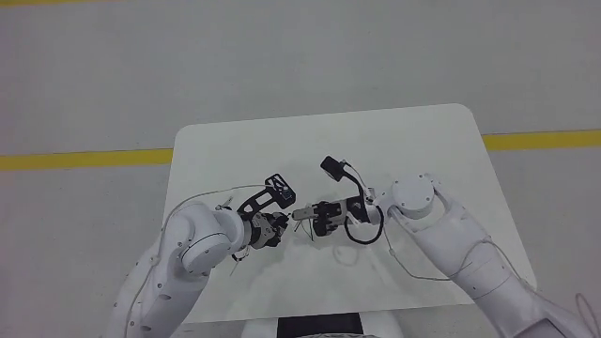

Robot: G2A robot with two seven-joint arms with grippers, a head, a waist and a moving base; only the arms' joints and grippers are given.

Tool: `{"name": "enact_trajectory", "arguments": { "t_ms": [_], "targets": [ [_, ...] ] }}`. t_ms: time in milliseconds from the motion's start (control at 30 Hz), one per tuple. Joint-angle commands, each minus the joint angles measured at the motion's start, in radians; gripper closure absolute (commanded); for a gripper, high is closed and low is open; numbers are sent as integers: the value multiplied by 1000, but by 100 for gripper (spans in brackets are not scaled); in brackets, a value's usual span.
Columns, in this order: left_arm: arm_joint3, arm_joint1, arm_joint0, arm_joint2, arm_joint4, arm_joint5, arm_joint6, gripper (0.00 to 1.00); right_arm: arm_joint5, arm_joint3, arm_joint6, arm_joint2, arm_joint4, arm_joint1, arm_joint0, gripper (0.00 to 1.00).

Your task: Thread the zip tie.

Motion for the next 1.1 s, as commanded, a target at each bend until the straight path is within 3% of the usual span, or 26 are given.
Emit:
{"name": "enact_trajectory", "arguments": {
  "t_ms": [0, 1067],
  "targets": [
    [0, 0, 0, 0, 0, 0, 0, 100, 0, -1, 0, 0, 0, 0, 0, 0],
    [0, 0, 0, 0, 0, 0, 0, 100, -1, 17, -92, -24, -15, -2, -5, 0]
  ]
}}
